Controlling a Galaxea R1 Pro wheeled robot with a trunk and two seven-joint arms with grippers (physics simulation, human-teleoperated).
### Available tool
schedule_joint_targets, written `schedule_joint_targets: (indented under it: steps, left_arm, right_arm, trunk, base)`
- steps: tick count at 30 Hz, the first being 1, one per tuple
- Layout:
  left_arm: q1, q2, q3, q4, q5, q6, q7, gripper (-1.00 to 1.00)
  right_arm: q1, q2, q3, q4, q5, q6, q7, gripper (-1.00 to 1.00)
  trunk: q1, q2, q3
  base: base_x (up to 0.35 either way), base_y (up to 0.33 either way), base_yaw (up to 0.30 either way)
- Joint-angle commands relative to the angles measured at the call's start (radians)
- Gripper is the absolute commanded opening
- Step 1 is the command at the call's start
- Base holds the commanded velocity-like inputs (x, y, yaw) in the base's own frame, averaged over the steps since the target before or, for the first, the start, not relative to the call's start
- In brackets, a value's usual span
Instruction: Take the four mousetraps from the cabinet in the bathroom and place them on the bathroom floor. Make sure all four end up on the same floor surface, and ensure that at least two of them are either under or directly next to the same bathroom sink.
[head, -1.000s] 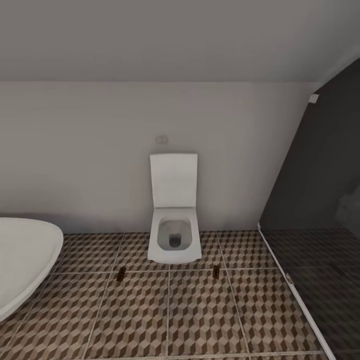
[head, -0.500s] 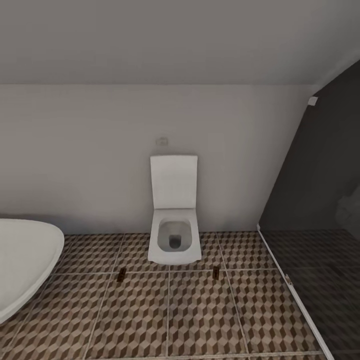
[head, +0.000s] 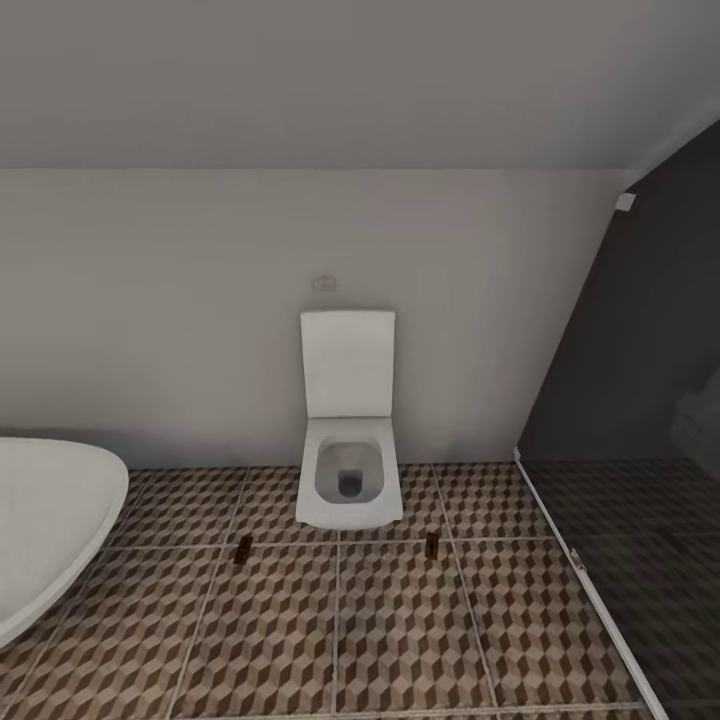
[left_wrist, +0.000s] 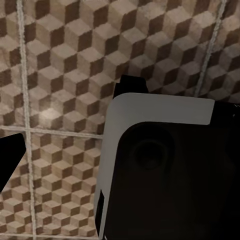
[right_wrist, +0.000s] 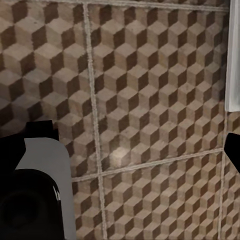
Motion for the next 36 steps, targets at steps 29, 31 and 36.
schedule_joint_targets:
  steps: [29, 31, 36]
  left_arm:
    - [-0.001, 0.0, -0.008, 0.002, 0.01, -0.003, -0.004, 1.0]
    - [-0.001, 0.0, -0.008, 0.002, 0.01, -0.004, -0.004, 1.0]
    - [-0.001, 0.0, -0.008, 0.002, 0.01, -0.003, -0.004, 1.0]
  right_arm:
    - [-0.001, 0.004, 0.008, 0.004, -0.01, -0.007, 0.0, 1.0]
    - [-0.001, 0.004, 0.008, 0.004, -0.01, -0.007, 0.0, 1.0]
    - [-0.001, 0.004, 0.008, 0.004, -0.01, -0.007, 0.0, 1.0]
  trunk:
    - [0.0, -0.001, -0.001]
    - [0.0, -0.001, -0.001]
    - [0.0, -0.001, -0.001]
  base:
    - [0.0, 0.0, 0.0]
    - [0.0, 0.0, 0.0]
    - [0.0, 0.0, 0.0]
